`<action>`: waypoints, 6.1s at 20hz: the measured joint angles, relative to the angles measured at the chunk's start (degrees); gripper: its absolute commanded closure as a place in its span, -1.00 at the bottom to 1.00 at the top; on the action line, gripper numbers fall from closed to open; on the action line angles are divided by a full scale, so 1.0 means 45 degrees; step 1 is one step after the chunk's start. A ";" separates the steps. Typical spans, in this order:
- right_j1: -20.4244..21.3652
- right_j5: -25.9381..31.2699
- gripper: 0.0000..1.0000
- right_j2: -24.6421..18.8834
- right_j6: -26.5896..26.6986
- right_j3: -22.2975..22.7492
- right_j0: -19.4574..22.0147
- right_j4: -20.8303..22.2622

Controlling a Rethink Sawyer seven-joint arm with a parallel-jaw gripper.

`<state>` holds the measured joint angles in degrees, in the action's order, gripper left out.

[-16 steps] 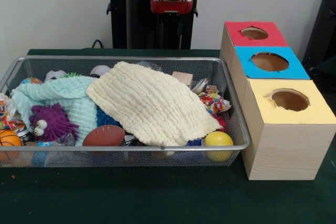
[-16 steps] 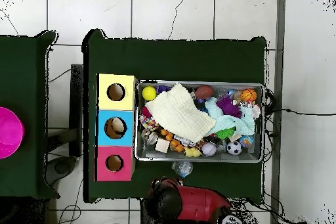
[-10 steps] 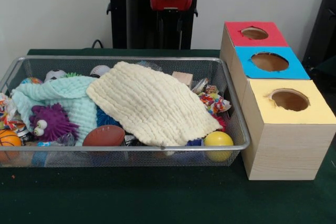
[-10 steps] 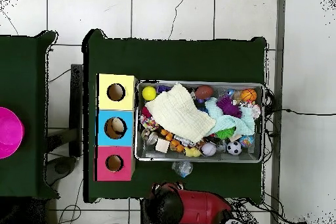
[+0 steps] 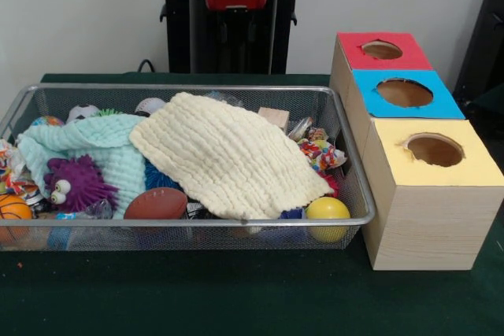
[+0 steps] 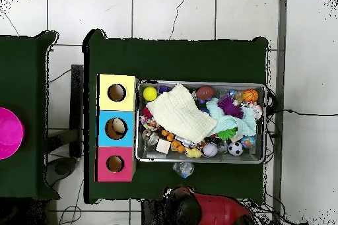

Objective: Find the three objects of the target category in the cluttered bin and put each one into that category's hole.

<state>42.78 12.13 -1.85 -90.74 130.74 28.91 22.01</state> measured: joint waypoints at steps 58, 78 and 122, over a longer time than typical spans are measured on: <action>-0.3990 -0.0312 -1.00 -0.0090 0.0000 -0.2905 -0.1020 0.1614; -0.3673 -0.0383 -1.00 0.0243 0.0000 -0.2904 -0.0542 0.1773; -0.4837 -0.2438 -1.00 0.0957 0.0000 -0.2944 -0.0431 0.2280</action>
<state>21.02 1.15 2.46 -90.74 117.49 26.97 32.27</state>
